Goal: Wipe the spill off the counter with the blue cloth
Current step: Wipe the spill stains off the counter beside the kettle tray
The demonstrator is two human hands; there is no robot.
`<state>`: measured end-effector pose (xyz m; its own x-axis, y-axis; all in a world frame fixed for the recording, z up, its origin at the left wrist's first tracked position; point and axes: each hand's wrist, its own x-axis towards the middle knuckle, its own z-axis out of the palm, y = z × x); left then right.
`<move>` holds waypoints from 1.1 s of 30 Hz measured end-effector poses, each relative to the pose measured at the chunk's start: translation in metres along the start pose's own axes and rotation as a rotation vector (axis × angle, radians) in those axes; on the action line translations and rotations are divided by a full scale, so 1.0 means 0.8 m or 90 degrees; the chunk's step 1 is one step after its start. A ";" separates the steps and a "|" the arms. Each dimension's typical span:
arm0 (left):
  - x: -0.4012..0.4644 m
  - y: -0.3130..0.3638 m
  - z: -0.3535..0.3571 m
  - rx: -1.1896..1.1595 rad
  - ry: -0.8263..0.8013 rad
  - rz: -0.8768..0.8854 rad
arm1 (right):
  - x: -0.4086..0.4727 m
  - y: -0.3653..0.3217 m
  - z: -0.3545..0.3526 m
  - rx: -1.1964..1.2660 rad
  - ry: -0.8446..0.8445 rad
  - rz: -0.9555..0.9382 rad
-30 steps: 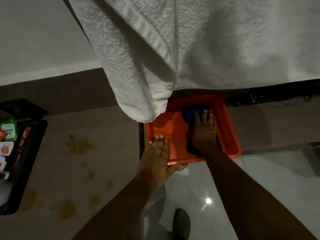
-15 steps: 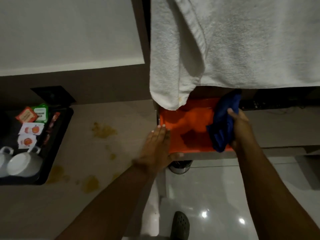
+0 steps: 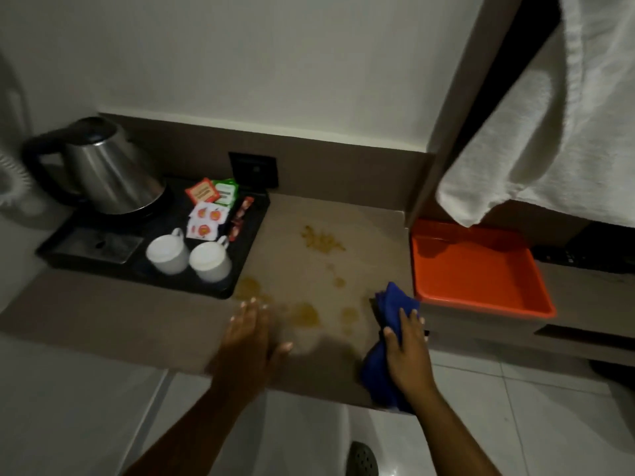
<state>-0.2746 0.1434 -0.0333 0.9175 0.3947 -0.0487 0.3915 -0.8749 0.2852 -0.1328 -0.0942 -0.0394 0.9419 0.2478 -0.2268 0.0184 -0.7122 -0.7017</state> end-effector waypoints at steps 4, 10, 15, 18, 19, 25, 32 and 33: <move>-0.030 -0.062 0.006 0.000 -0.006 -0.134 | 0.008 -0.012 0.027 -0.327 0.029 -0.046; -0.009 -0.128 0.000 0.028 0.050 -0.266 | 0.048 -0.032 0.056 -0.419 0.051 -0.049; 0.003 -0.153 0.007 0.069 0.059 -0.292 | 0.025 -0.039 0.088 -0.472 -0.089 -0.333; 0.006 -0.155 0.007 0.063 0.060 -0.292 | 0.015 -0.010 0.052 -0.480 -0.132 -0.367; 0.005 -0.156 0.007 0.062 0.058 -0.290 | 0.022 -0.005 0.040 -0.480 -0.121 -0.344; 0.009 -0.165 0.008 0.060 0.064 -0.276 | 0.071 -0.076 0.083 -0.429 0.010 -0.084; 0.012 -0.170 0.001 0.067 0.066 -0.274 | 0.013 -0.040 0.079 -0.459 -0.180 -0.419; 0.012 -0.169 0.000 0.064 0.062 -0.273 | 0.020 -0.027 0.061 -0.454 -0.165 -0.393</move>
<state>-0.3188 0.2656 -0.0724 0.6618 0.7480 -0.0509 0.7443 -0.6474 0.1639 -0.1342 -0.0425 -0.0606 0.5970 0.7865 -0.1580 0.7624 -0.6176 -0.1934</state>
